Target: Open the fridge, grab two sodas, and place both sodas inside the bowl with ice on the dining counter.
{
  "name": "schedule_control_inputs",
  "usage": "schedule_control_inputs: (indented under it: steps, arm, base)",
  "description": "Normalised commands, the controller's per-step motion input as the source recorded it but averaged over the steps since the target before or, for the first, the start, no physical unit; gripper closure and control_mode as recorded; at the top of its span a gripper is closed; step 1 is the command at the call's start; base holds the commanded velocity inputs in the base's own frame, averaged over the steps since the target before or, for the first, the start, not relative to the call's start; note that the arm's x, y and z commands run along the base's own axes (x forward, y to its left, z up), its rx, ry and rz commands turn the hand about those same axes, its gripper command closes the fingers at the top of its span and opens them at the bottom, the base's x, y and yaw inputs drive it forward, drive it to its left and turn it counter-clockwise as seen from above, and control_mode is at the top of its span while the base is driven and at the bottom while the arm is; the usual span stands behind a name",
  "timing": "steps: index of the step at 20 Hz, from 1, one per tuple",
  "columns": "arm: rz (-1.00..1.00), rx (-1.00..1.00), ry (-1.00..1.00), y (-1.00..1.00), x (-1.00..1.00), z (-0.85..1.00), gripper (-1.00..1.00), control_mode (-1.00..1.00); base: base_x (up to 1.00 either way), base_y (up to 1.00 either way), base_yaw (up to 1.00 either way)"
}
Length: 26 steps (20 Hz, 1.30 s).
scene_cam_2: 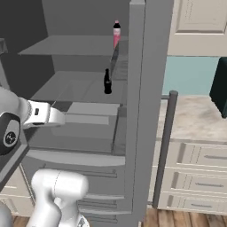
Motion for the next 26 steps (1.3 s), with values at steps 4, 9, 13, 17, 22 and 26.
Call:
schedule_control_inputs:
  steps: [4, 9, 13, 17, 22, 26]
  arm:
    - [0.0, 0.0, 0.0, 0.0, 0.0, 0.0, -1.0, 1.0]
    - [0.0, 0.0, 0.0, 0.0, 0.0, 0.0, -1.0, 1.0]
    - [0.0, 0.0, 0.0, 0.0, 0.0, 0.0, -1.0, 1.0]
    - [0.0, 0.09, -0.09, -0.43, 0.53, -0.01, -1.0, -1.0]
    - [0.01, 0.1, -0.12, -0.23, 0.61, -0.06, -1.0, -1.0]
    - [0.02, 0.08, -0.14, 0.0, 0.52, -0.01, -1.0, -1.0]
  base:
    - [0.59, -0.09, 0.01]
    - [0.44, -0.15, 0.0]
    - [0.35, -0.32, 0.0]
    - [0.0, 0.0, 0.0]
    - [0.0, 0.0, 0.0]
    - [0.0, 0.0, 0.0]
